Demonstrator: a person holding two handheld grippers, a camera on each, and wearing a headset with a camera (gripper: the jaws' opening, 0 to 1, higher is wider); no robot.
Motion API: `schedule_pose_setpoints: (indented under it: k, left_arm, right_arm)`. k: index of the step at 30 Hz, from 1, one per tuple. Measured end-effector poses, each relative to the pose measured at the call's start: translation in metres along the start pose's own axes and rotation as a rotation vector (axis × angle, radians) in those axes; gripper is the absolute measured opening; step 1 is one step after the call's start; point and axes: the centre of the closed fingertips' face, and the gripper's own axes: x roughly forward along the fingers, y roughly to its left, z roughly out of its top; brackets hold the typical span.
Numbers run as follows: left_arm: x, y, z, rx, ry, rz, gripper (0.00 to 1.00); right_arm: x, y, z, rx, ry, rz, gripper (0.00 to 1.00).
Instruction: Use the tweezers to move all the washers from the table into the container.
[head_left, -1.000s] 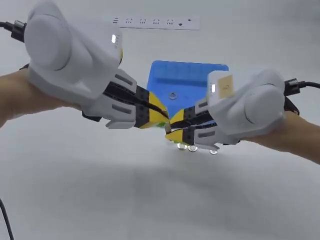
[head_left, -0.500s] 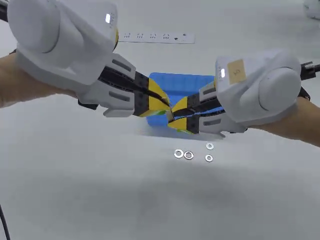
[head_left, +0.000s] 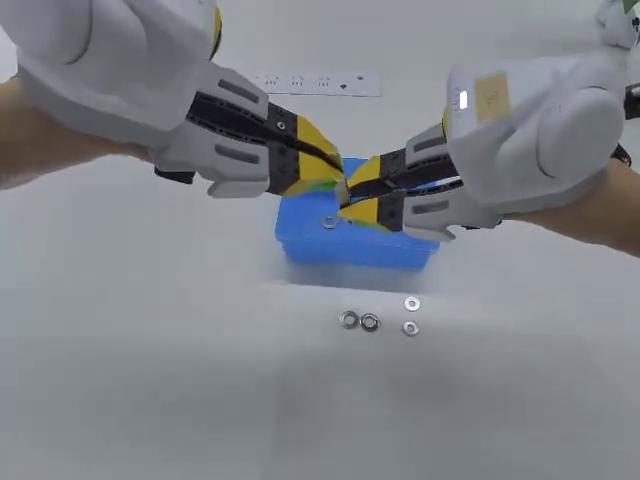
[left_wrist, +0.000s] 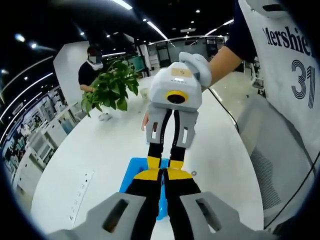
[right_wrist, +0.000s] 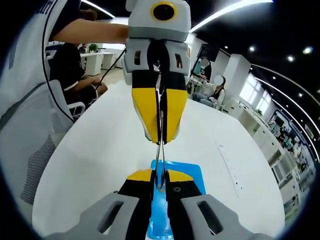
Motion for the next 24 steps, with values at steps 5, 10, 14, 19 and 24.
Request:
schedule_pose_setpoints:
  k: [5,10,14,19,24]
  left_arm:
    - [0.007,0.005,-0.003,0.000,-0.011,0.001,0.06]
    - [0.021,0.013,-0.014,-0.004,-0.009,-0.003,0.06]
    - [0.028,0.019,-0.023,-0.024,-0.008,-0.007,0.06]
    - [0.041,0.030,-0.042,-0.047,-0.002,-0.019,0.06]
    - [0.048,0.032,-0.052,-0.077,0.003,-0.032,0.06]
  right_arm:
    - [0.004,-0.008,-0.013,0.001,0.011,0.000,0.10]
    - [0.014,-0.016,-0.029,0.007,0.031,0.002,0.10]
    - [0.022,-0.020,-0.038,0.020,0.039,0.007,0.10]
    - [0.033,-0.022,-0.052,0.059,0.047,0.011,0.10]
    - [0.040,-0.023,-0.063,0.125,0.046,0.023,0.10]
